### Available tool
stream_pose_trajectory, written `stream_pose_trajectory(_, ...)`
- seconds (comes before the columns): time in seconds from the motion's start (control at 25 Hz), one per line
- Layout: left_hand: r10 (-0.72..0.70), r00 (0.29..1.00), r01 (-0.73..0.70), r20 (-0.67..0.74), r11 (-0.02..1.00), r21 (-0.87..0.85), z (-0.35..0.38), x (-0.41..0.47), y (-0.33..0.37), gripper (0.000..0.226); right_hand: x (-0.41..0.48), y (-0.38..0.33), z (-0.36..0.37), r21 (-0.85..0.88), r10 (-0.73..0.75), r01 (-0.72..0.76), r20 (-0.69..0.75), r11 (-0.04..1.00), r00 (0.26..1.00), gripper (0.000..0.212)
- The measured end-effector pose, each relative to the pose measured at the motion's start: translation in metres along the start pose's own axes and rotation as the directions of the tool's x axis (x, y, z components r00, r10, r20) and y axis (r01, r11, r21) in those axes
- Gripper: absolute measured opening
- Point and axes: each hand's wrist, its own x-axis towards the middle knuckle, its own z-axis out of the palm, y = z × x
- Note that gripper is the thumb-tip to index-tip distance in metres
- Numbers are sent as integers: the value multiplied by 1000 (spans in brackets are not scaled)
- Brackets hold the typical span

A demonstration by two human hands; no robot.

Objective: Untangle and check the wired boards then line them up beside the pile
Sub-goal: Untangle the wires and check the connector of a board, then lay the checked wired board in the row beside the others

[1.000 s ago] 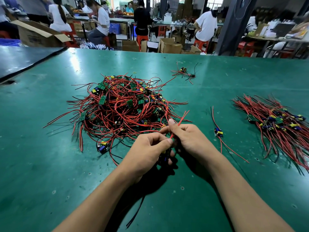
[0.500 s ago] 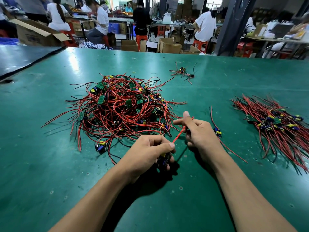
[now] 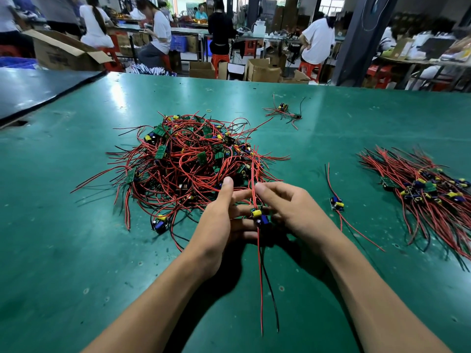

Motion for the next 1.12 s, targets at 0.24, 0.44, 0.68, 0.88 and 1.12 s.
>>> stream_pose_trajectory(0.24, 46, 999, -45, -14, 996, 78, -6, 1, 1, 49, 0, 0, 3, -424, -137, 130, 13, 896, 990, 46)
stream_pose_trajectory(0.44, 302, 952, -257, -57, 886, 387, -3, -1, -4, 19, 7, 0, -6, -380, -228, 128, -230, 916, 946, 18)
stream_pose_trajectory(0.68, 590, 808, -248, 16, 314, 917, -17, 0, -11, 13, 5, 4, -43, -709, -243, -282, -542, 646, 805, 35)
stream_pose_trajectory(0.88, 551, 834, -166, 24, 210, 964, -12, -3, -15, 25, 3, 1, -34, -791, -347, -184, -448, 583, 824, 36)
stream_pose_trajectory(1.12, 481, 873, -147, 73, 116, 982, -15, -1, -13, 36, 10, 12, 3, -632, -209, -47, -324, 774, 923, 47)
